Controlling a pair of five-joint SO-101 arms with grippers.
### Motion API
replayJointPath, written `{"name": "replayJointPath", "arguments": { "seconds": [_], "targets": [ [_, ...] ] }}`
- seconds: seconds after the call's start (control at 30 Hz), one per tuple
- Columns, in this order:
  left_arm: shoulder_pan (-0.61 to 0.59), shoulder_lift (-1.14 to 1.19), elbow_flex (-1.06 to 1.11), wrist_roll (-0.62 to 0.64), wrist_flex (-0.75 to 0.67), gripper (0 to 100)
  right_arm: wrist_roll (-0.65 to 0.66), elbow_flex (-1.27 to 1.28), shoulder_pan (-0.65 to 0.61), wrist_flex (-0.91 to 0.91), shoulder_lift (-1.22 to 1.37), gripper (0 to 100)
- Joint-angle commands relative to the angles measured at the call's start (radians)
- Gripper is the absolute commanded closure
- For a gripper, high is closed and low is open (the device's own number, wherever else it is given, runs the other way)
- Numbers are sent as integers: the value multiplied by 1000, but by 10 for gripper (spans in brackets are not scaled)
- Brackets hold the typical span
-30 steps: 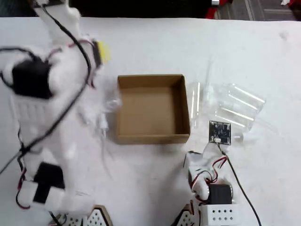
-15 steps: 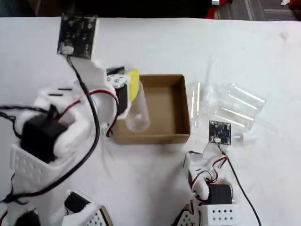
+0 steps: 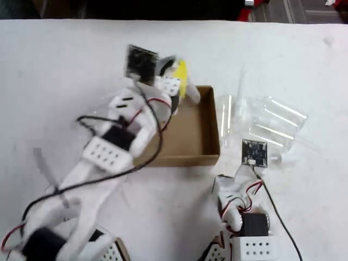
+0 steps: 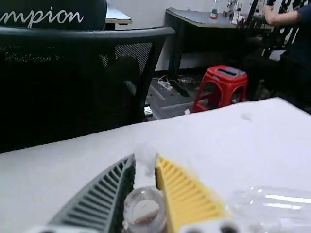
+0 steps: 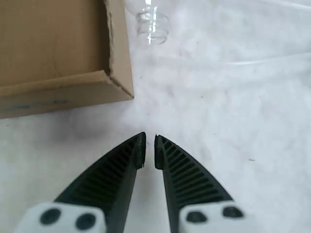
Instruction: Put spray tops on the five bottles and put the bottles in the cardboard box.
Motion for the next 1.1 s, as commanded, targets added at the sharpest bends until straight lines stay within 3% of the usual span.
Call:
{"name": "replayJointPath", "arguments": {
  "seconds": [0.0, 0.17, 0.63, 0.83, 1.07],
  "targets": [
    [-19, 203, -5, -150, -229, 976, 2, 9, -2, 7, -5, 981],
    [-18, 361, -2, -281, -408, 976, 2, 9, -2, 5, -5, 981],
    [-36, 392, 8, -293, -410, 974, 2, 9, -2, 5, -5, 981],
    [-45, 398, 0, -292, -347, 973, 2, 9, -2, 7, -5, 981],
    [-47, 544, -71, -292, -391, 974, 2, 9, -2, 7, -5, 981]
  ]
}}
